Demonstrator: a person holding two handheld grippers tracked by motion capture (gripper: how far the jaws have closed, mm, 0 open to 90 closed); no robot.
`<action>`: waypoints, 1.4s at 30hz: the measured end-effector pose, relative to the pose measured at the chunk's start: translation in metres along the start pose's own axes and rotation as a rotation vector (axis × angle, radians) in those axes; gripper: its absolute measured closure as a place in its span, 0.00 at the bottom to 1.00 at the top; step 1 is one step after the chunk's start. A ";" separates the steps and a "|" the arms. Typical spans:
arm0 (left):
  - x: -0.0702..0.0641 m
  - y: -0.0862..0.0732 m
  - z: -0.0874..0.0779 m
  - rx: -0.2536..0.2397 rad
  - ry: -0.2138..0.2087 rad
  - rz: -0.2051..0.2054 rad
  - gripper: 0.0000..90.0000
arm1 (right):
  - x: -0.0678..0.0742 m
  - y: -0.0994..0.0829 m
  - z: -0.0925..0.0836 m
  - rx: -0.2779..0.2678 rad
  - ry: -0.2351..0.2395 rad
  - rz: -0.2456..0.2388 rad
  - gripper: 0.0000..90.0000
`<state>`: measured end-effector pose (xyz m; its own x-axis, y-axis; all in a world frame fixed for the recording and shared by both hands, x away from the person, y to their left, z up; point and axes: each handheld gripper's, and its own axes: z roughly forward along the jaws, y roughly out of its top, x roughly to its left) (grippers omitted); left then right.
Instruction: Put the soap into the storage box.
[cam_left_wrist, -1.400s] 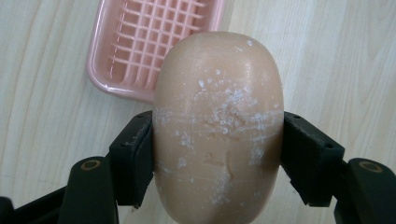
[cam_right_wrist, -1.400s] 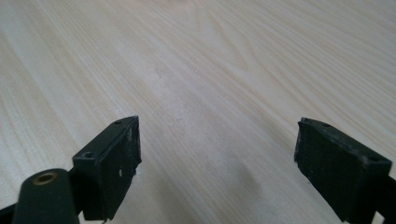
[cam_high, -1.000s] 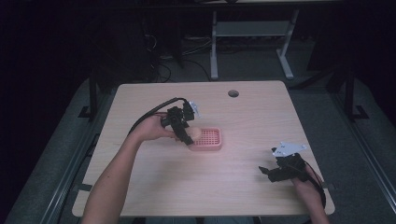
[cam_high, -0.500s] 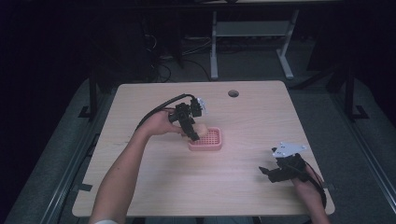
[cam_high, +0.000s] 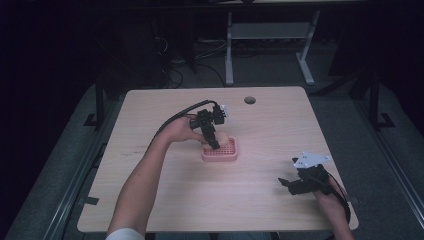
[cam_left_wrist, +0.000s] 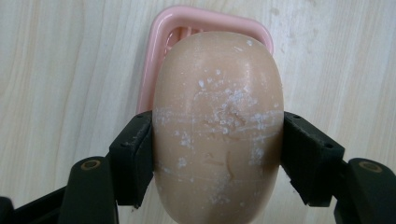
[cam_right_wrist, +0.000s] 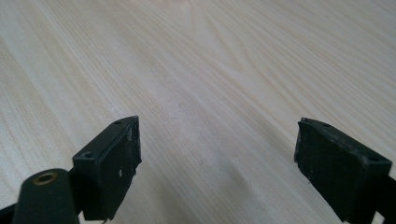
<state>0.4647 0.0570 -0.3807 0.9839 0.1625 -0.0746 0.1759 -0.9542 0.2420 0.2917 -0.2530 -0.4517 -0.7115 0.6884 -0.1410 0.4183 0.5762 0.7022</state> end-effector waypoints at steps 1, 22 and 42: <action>0.000 0.001 0.002 0.003 -0.001 -0.004 0.36 | 0.000 0.000 0.000 -0.001 0.003 -0.002 0.16; 0.005 0.011 0.027 0.053 -0.018 0.010 0.36 | 0.000 0.000 0.000 -0.003 0.005 -0.006 0.16; 0.006 0.009 0.031 0.071 -0.001 0.001 0.36 | 0.000 0.000 -0.001 -0.005 0.010 -0.003 0.16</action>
<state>0.4711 0.0411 -0.4088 0.9840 0.1614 -0.0753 0.1722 -0.9698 0.1724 0.2911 -0.2537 -0.4513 -0.7184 0.6822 -0.1357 0.4135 0.5757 0.7054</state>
